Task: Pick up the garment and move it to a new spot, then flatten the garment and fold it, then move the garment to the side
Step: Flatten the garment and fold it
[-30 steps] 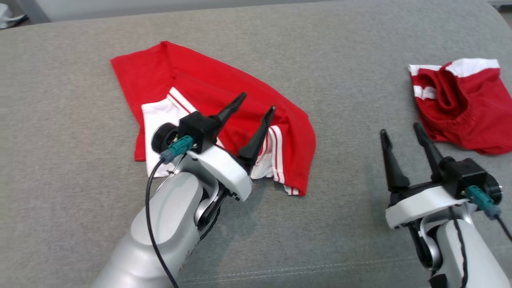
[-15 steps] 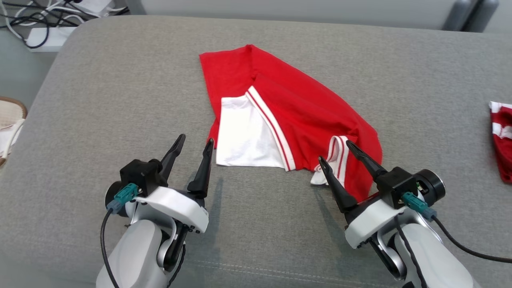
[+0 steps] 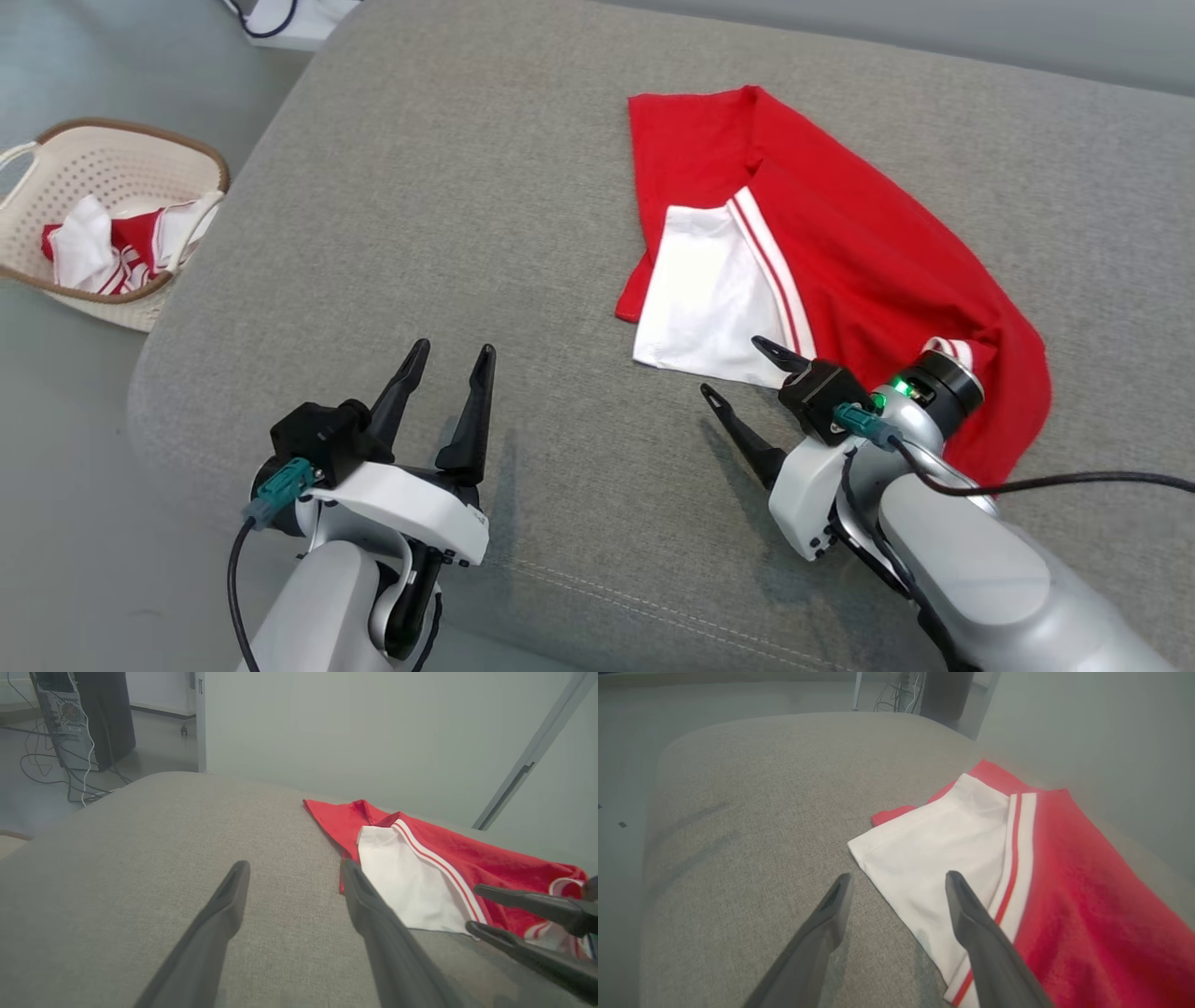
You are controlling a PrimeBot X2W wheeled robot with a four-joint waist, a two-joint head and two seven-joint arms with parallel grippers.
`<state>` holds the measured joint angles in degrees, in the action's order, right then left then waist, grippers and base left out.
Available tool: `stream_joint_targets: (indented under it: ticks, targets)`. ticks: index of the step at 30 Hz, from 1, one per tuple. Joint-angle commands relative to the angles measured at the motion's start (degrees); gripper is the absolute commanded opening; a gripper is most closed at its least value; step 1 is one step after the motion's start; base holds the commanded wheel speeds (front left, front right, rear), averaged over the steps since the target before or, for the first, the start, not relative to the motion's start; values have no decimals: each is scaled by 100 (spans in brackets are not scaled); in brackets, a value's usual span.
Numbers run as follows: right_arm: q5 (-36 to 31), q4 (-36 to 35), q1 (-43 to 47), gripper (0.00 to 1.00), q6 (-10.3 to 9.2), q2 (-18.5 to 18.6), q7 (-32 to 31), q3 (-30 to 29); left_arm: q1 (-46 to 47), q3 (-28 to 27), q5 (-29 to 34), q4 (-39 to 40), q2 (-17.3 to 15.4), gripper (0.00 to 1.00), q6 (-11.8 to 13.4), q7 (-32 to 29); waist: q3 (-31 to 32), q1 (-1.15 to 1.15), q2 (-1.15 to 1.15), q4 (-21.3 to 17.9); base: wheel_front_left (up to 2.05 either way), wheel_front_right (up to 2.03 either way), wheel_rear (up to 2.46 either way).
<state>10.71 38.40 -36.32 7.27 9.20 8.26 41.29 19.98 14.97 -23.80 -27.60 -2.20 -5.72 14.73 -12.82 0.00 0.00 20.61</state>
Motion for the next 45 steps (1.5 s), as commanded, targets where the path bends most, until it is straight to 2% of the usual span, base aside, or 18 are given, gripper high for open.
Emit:
stream_joint_targets:
  ticks: [1, 7, 12, 14, 15, 16, 17, 18, 26, 30, 33, 36, 37, 40, 45]
  targets:
    - [63, -20, -127, 100, 22, -57, 8, 82, -34, -167, -53, 170, -72, 100, -35, 27, -111, 0, 0, 220, 0, 0, 0]
    - [69, 760, -460, 100, 22, 64, -142, 335, -65, -39, -338, 240, -69, 100, -12, 27, -250, 0, 0, 628, 0, 0, 0]
    - [63, 1308, -610, 100, 22, 61, -220, 365, -108, 5, -470, 293, -69, 100, 31, 27, -289, 0, 0, 790, 0, 0, 0]
    - [79, 1425, -661, 85, 22, 33, -146, 353, -125, -4, -472, 315, -68, 100, 39, 27, -299, 0, 0, 803, 0, 0, 0]
    - [82, 1475, -690, 56, 22, 21, -109, 350, -132, -9, -478, 327, -68, 100, 48, 27, -303, 0, 0, 798, 0, 0, 0]
    - [89, 1518, -719, 44, 22, 12, -63, 339, -138, -12, -481, 338, -68, 100, 59, 27, -303, 0, 0, 787, 0, 0, 0]
    - [93, 1554, -748, 26, 22, 6, -9, 333, -144, -16, -483, 348, -68, 100, 65, 27, -300, 0, 0, 771, 0, 0, 0]
    - [98, 1593, -775, 0, 22, 2, 32, 318, -149, -17, -490, 354, -68, 100, 65, 27, -297, 0, 0, 749, 0, 0, 0]
    - [175, 1788, -963, 0, 22, -19, 364, 70, -151, 31, -498, 338, -68, 100, 77, 27, -214, 0, 0, 531, 0, 0, 0]
    - [265, 1575, -1195, 0, 22, 65, 594, -340, -166, 38, -474, 351, -68, 100, 65, 27, -171, 0, 0, 423, 0, 0, 0]
    - [190, 1326, -1457, 0, 22, 398, 657, -856, -189, 77, -480, 341, -68, 100, 36, 27, -136, 0, 0, 371, 0, 0, 0]
    - [-26, 1270, -1707, 0, 22, 918, 669, -1426, -205, 136, -472, 302, -68, 100, 21, 27, -116, 0, 0, 367, 0, 0, 0]
    - [-26, 1270, -1707, 0, 22, 918, 669, -1426, -205, 136, -472, 302, -68, 100, 21, 27, -116, 0, 0, 367, 0, 0, 0]
    - [-223, 1427, -1878, 0, 22, 1402, 671, -1975, -214, 262, -497, 274, -68, 100, 8, 27, -108, 0, 0, 434, 0, 0, 0]
    - [-477, 1833, -2116, 0, 22, 1852, 668, -2740, -243, 409, -530, 244, -68, 100, -5, 27, -161, 0, 0, 546, 0, 0, 0]
